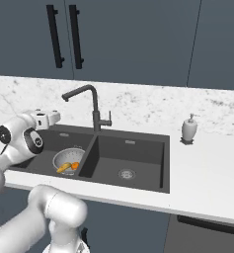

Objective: Put the colander in the sink, put the banana, tangerine in the colander, and turn on the sink faucet and pour water over the colander.

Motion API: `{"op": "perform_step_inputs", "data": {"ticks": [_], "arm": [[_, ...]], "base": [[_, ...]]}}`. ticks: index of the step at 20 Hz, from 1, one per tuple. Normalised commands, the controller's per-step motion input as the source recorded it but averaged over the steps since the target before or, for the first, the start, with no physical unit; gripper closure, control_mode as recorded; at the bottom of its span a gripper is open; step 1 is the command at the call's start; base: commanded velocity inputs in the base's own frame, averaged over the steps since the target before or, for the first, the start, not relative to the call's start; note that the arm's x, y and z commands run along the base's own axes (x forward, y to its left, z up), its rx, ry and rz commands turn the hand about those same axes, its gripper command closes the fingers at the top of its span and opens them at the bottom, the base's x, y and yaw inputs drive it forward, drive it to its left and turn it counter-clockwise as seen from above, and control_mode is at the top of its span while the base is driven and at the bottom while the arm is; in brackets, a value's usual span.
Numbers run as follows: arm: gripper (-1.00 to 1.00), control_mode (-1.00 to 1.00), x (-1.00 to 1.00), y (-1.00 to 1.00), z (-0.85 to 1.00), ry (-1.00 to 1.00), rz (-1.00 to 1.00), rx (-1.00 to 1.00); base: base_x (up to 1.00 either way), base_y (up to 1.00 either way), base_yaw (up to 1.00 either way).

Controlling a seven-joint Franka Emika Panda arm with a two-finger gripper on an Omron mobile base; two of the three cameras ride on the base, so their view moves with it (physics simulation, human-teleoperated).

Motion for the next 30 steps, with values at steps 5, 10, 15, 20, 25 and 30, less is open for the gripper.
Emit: {"op": "perform_step_inputs", "data": {"ticks": [5,10,15,20,25,30], "arm": [[-1.0,-1.0,-0.67,-0.39,0.0,0.0,0.0,0.0],[-1.0,-1.0,-0.35,-0.76,0.02,0.04,0.0,0.0],[-1.0,-1.0,-0.22,-0.81,0.04,0.08,0.01,0.0],[-1.0,-1.0,-0.01,-0.78,0.13,0.11,0.01,0.0],[-1.0,-1.0,0.02,-0.69,0.03,0.11,0.04,0.0],[-1.0,-1.0,0.42,-0.7,0.0,0.13,0.09,0.07]], "base": [[0.0,0.0,0.0],[0.0,0.0,0.0],[0.0,0.0,0.0],[0.0,0.0,0.0],[0.0,0.0,0.0],[0.0,0.0,0.0]]}}
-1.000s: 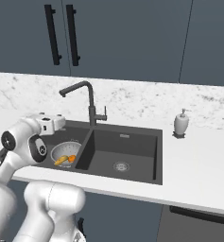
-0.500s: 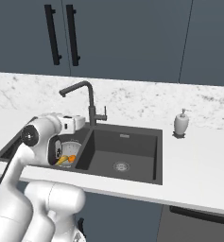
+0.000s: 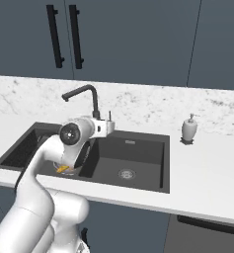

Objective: Put the colander in the sink, put the banana, tangerine in the colander, and turn on the sink faucet and pour water over the colander.

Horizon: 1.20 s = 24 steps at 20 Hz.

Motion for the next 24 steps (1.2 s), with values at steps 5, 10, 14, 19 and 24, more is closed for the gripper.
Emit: {"op": "perform_step_inputs", "data": {"ticks": [5,10,14,19,24], "arm": [[-1.0,-1.0,0.43,-0.39,-0.05,0.11,0.08,0.03],[-1.0,-1.0,0.33,-0.01,-0.18,0.13,0.02,0.0],[-1.0,-1.0,0.38,0.0,-0.25,0.06,0.0,0.0],[-1.0,-1.0,0.47,0.0,-0.46,0.0,0.0,0.0],[-1.0,-1.0,0.38,0.0,-0.6,-0.02,0.0,0.0]], "base": [[0.0,0.0,0.0],[0.0,0.0,0.0],[0.0,0.0,0.0],[0.0,0.0,0.0],[0.0,0.0,0.0]]}}
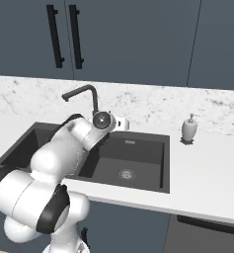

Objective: Put the colander in the sink, put the banana, tangerine in the colander, and turn on the sink faucet and pour water over the colander.

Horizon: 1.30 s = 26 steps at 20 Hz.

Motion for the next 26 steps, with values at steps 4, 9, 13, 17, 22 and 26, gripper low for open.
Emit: {"op": "perform_step_inputs", "data": {"ticks": [4,9,13,17,22,26], "arm": [[-1.0,-1.0,0.36,0.0,-0.3,-0.06,0.0,0.0],[-1.0,-1.0,0.4,0.0,-0.17,-0.11,0.0,0.0],[-1.0,-1.0,0.38,0.0,-0.13,-0.14,0.0,0.02],[-1.0,-1.0,0.35,0.0,-0.25,-0.1,0.0,0.0],[-1.0,-1.0,0.28,0.0,-0.26,-0.06,0.0,0.0],[-1.0,-1.0,0.28,0.0,-0.15,-0.07,0.0,0.0]], "base": [[0.0,0.0,0.0],[0.0,0.0,0.0],[0.0,0.0,0.0],[0.0,0.0,0.0],[0.0,0.0,0.0],[0.0,0.0,0.0]]}}
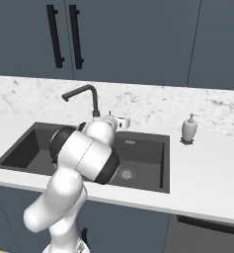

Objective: Put the colander in the sink, put the banana, tangerine in the colander, and turn on the sink faucet and pour water over the colander.

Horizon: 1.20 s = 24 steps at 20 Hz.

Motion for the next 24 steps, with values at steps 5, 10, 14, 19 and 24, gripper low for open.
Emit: {"op": "perform_step_inputs", "data": {"ticks": [5,10,14,19,24], "arm": [[-1.0,-1.0,0.25,0.02,-0.05,-0.03,0.0,0.0],[-1.0,-1.0,0.22,0.06,0.0,-0.02,-0.01,0.01],[-1.0,-1.0,0.16,0.27,-0.01,0.0,-0.05,0.0],[-1.0,-1.0,0.08,0.24,0.0,0.0,-0.07,0.0],[-1.0,-1.0,0.17,0.18,0.0,0.0,-0.06,0.0]], "base": [[0.0,0.0,0.0],[0.0,0.0,0.0],[0.0,0.0,0.0],[0.0,0.0,0.0],[0.0,0.0,0.0]]}}
